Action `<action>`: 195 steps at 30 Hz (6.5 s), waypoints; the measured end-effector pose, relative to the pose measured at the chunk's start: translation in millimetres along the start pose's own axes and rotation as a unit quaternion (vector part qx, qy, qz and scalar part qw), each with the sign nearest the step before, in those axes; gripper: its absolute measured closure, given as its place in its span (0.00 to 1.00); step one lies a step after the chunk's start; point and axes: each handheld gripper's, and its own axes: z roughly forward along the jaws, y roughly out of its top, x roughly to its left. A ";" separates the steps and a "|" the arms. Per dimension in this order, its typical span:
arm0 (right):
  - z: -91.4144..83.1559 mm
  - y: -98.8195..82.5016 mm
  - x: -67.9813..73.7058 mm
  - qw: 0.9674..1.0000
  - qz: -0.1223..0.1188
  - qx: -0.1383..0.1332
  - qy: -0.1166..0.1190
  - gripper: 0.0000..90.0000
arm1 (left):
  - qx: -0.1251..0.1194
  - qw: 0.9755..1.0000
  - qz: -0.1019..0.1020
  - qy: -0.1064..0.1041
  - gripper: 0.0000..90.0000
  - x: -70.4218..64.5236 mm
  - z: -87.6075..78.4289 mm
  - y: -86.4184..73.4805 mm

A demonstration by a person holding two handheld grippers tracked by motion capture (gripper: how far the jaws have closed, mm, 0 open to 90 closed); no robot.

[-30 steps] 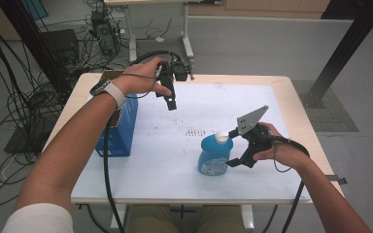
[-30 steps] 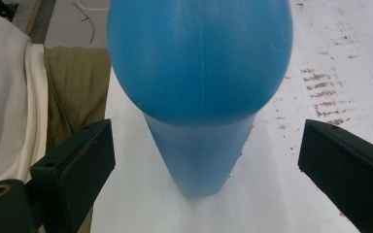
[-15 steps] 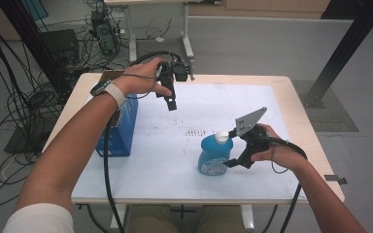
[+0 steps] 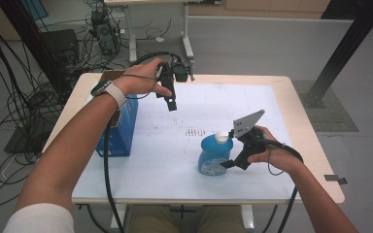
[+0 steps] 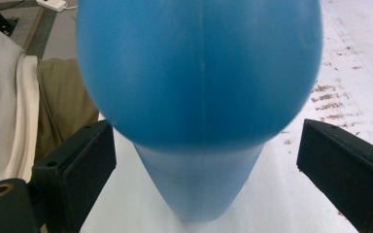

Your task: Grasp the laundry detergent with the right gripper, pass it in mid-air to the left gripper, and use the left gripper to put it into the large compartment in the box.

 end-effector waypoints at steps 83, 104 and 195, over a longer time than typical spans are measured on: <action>25.6 -17.0 2.1 0.998 -0.008 -0.067 0.005 0.30 | 0.004 1.000 -0.003 -0.004 0.11 0.7 6.5 -0.7; 28.1 -19.3 2.5 0.997 -0.009 -0.083 0.000 0.33 | 0.005 1.000 -0.002 -0.004 0.11 0.6 6.9 -0.5; 33.2 -25.0 4.6 0.994 -0.013 -0.105 -0.004 0.49 | 0.006 1.000 -0.004 -0.004 0.11 -0.3 7.1 -2.8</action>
